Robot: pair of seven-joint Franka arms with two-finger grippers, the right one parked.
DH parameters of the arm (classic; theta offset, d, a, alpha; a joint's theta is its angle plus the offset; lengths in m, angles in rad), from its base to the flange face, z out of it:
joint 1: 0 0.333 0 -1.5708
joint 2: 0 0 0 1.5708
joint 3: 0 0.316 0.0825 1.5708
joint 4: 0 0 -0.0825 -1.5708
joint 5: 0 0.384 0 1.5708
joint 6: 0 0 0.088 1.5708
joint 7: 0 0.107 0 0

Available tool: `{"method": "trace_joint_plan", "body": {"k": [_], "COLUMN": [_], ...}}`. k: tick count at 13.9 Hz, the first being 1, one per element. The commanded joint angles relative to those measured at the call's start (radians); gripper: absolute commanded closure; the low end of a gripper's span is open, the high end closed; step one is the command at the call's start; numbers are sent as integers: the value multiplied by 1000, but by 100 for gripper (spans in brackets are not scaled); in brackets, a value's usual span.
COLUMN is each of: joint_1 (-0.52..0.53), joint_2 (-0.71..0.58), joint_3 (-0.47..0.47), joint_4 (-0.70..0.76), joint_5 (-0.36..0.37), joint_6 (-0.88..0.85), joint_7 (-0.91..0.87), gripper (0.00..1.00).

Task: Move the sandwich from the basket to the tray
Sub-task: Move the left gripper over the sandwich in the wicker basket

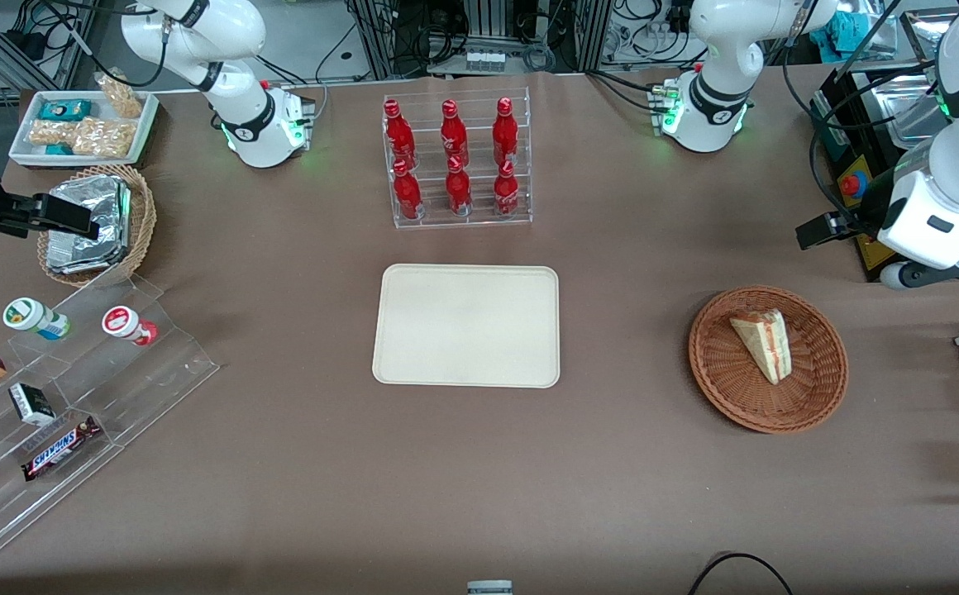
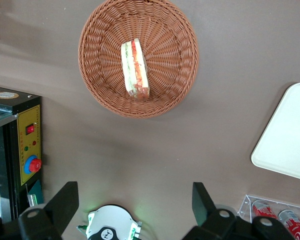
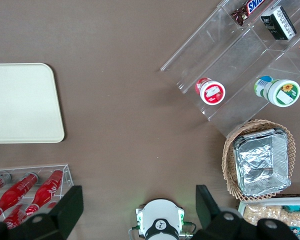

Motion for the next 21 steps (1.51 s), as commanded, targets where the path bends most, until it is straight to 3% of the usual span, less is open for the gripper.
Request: {"method": "trace_joint_plan", "body": {"k": [1,15,21], "joint_1": [-2,15,13], "joint_2": [-3,43,17], "joint_3": [4,32,83], "joint_4": [3,-18,-344], "joint_5": [-8,-10,0], "joint_6": [-1,-91,290], "joint_7": [13,3,11], "gripper": [0,0,0]}}
